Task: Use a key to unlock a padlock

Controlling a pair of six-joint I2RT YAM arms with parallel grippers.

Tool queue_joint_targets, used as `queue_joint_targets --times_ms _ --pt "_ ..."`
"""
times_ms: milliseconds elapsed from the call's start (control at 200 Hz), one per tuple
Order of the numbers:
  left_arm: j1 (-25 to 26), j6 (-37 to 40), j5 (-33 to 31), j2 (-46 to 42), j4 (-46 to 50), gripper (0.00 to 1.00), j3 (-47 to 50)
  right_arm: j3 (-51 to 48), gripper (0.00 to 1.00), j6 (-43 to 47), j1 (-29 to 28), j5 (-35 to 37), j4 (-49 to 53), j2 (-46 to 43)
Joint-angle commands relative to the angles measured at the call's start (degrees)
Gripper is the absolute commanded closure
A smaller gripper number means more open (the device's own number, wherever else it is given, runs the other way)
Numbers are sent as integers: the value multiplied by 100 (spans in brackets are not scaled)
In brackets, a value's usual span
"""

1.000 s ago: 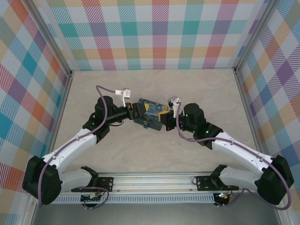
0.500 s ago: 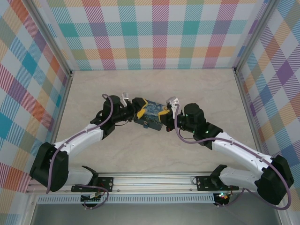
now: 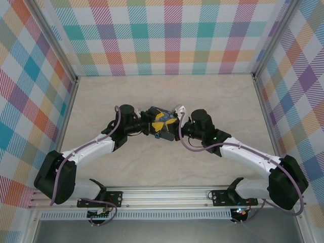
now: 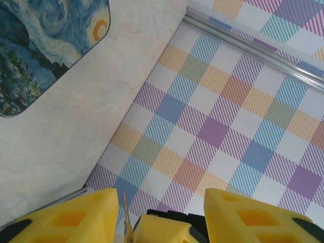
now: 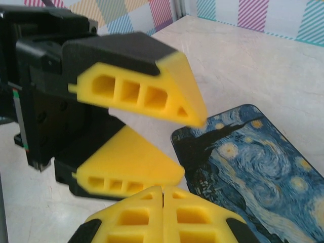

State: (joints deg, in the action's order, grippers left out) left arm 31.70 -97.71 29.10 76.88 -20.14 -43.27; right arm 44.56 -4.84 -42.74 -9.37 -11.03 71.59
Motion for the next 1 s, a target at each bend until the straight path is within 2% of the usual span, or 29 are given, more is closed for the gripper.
queue_joint_targets --times_ms 0,245,505,995 --pt "98 -546 117 45 -382 52 95 298 100 148 -32 -264 -471 140" --pt "143 -616 78 42 -403 56 139 414 100 63 -33 -434 -664 303" --pt "143 -689 -1 57 -530 74 248 328 100 -12 -34 -474 -664 213" --pt "143 -566 -148 75 -604 100 295 67 100 -157 -32 -392 -724 5"
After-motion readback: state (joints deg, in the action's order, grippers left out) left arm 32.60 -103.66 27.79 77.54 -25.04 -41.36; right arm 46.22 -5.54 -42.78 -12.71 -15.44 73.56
